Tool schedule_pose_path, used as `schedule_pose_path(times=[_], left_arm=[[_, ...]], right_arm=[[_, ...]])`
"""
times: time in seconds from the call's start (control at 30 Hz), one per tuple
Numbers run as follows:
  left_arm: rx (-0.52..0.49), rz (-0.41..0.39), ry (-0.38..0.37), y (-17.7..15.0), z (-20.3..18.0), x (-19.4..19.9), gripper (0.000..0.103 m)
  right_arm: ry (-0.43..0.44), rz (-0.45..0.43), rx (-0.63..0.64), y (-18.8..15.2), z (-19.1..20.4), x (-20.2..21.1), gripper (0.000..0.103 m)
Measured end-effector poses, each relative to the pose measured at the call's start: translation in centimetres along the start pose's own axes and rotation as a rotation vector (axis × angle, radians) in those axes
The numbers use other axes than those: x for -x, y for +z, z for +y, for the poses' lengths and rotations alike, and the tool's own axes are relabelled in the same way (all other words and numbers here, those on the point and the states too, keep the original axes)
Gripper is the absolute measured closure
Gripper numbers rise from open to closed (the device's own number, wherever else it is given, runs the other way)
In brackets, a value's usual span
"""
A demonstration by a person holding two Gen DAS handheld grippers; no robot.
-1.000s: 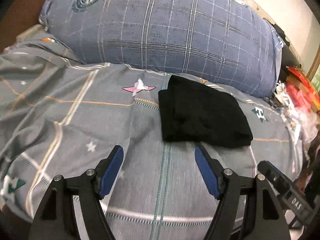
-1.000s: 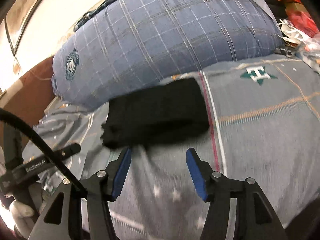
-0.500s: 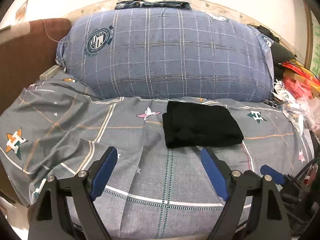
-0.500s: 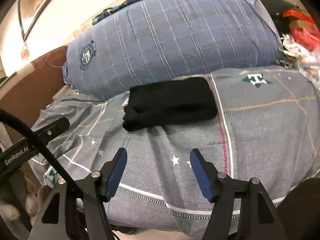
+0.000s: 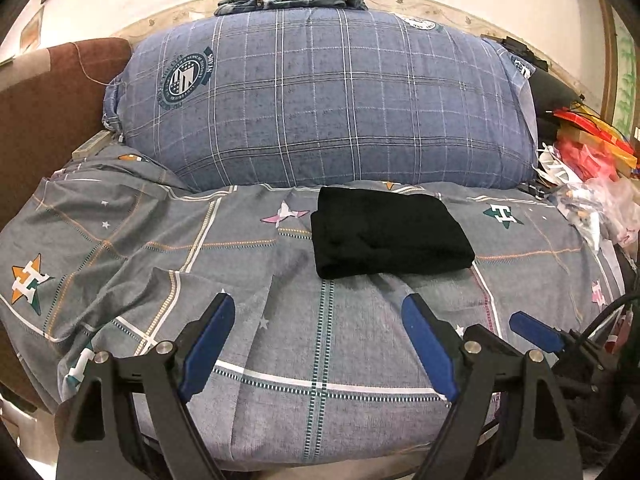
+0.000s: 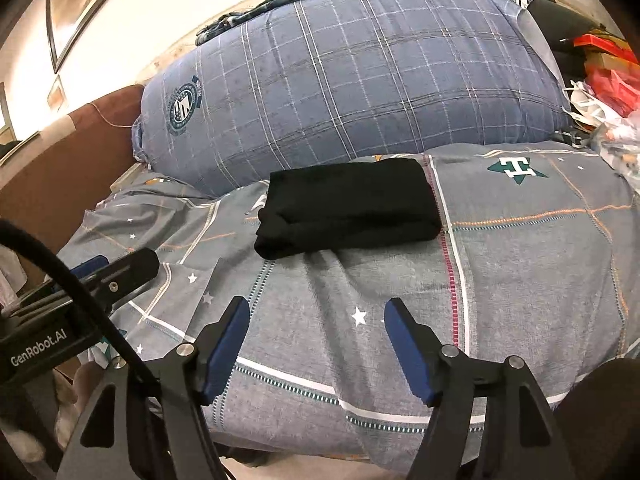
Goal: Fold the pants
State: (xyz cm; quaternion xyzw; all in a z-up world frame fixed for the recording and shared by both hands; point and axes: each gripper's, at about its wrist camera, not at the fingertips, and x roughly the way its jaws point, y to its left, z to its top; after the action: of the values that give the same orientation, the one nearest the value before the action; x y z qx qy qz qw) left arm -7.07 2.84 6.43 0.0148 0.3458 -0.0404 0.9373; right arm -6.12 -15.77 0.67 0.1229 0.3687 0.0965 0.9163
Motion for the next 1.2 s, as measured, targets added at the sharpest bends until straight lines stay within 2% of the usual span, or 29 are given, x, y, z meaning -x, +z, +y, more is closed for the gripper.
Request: schedule_pose_path(times=[0.23, 0.43, 0.63, 0.77, 0.9, 0.97, 1.03, 1.13, 1.2], left_arm=[[0.011, 0.031, -0.01, -0.3, 0.2, -0.8, 0.018], [0.122, 0.141, -0.125, -0.1, 2.7, -4.1, 0.018], [0.215, 0.246, -0.231, 2.6, 4.9, -11.0, 0.018], [0.261, 0.313, -0.272, 4.9, 5.5, -16.5, 0.018], [0.306, 0.401, -0.338, 6.5, 5.2, -22.3, 0.018], [0.313, 0.417, -0.362, 6.8, 4.8, -24.4, 0.018], [0.298, 0.439, -0.391, 7.1, 4.2, -26.1, 0.018], [0.309, 0.442, -0.473, 7.0, 3.5, -27.6, 0.017], [0.299, 0.423, -0.487, 7.0, 3.2, -27.6, 0.012]], right_arm=[[-0.013, 0.022, -0.019, -0.2, -0.5, -0.5, 0.027], [0.003, 0.05, -0.07, 0.3, -2.5, -1.5, 0.027], [-0.028, 0.053, -0.09, 5.0, -7.0, -4.2, 0.027], [0.005, 0.085, -0.154, 9.1, -10.9, -8.6, 0.027], [0.047, 0.135, -0.246, 11.3, -14.0, -13.0, 0.027], [0.07, 0.159, -0.274, 12.0, -14.9, -14.9, 0.027], [0.098, 0.19, -0.299, 12.4, -15.6, -17.1, 0.027], [0.152, 0.227, -0.336, 12.6, -16.3, -19.6, 0.028], [0.201, 0.205, -0.356, 12.9, -16.8, -20.6, 0.028]])
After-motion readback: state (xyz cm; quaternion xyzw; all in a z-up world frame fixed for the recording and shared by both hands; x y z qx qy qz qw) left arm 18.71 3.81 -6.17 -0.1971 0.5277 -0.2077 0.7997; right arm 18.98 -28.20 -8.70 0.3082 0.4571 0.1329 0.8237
